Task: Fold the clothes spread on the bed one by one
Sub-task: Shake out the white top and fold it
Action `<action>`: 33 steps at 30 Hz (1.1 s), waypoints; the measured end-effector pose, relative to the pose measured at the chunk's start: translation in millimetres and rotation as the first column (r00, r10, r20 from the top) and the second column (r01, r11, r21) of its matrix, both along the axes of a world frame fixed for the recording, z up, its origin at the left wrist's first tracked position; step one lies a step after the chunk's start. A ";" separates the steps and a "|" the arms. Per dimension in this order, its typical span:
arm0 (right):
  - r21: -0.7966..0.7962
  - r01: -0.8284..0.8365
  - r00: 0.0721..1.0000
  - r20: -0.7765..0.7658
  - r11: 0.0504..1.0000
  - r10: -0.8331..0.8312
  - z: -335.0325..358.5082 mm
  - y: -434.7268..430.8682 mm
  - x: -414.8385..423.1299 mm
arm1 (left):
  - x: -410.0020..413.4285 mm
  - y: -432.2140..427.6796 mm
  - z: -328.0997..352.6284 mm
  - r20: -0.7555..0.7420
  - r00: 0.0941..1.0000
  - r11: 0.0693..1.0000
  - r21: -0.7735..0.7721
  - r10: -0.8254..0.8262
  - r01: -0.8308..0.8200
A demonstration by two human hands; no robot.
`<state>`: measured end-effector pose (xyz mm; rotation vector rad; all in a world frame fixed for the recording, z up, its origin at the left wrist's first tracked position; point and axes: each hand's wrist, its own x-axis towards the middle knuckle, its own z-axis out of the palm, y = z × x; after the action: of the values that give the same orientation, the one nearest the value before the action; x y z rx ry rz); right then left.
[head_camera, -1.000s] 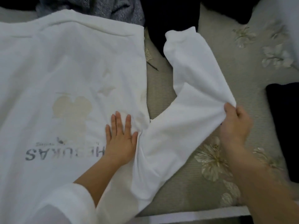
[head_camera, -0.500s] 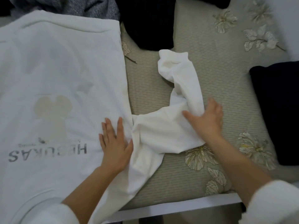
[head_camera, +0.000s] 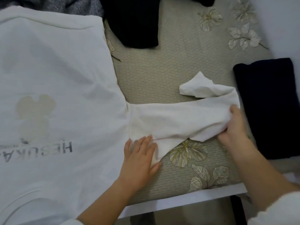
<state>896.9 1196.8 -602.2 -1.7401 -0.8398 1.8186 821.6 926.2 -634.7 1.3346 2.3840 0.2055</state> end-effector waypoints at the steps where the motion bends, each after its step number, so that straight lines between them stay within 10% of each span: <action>1: -0.037 0.005 0.998 -0.063 0.999 -0.007 -1.8 -1.0 1.2 | 1.3 4.2 -1.3 0.019 1.000 0.999 -0.031 0.024 -0.023; 7: -0.087 -0.027 0.928 -0.373 0.996 -0.008 13.5 17.5 -11.1 | -9.2 9.6 -4.6 0.291 0.954 0.993 0.068 0.071 -0.095; 11: -0.125 0.076 0.893 -0.433 0.989 -0.123 38.6 36.3 3.6 | -33.7 -3.0 17.9 0.733 0.667 0.894 0.203 0.131 -0.399; 18: -0.206 -0.023 0.982 -0.187 0.978 -0.016 43.4 2.8 10.8 | -18.4 -8.5 -0.4 0.390 0.920 1.000 0.007 -0.023 0.023; 23: -0.183 0.018 0.901 -0.423 0.983 -0.095 80.2 -24.4 -33.5 | -1.5 -13.5 -2.5 0.169 0.965 0.977 -0.111 0.200 -0.183; 29: 0.242 -0.214 0.846 -0.438 0.946 0.304 133.2 -100.6 -130.3 | 0.3 -41.3 -6.1 0.289 0.929 0.971 -0.123 0.233 -0.206; 33: 0.534 -0.424 0.702 -0.316 0.731 0.638 152.4 -180.6 -212.4 | -14.0 -55.9 1.9 0.573 0.799 0.958 0.077 0.185 -0.277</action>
<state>684.5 1016.1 -449.7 -0.7224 -1.5044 2.0842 807.6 870.3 -632.8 0.8661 2.0314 0.7633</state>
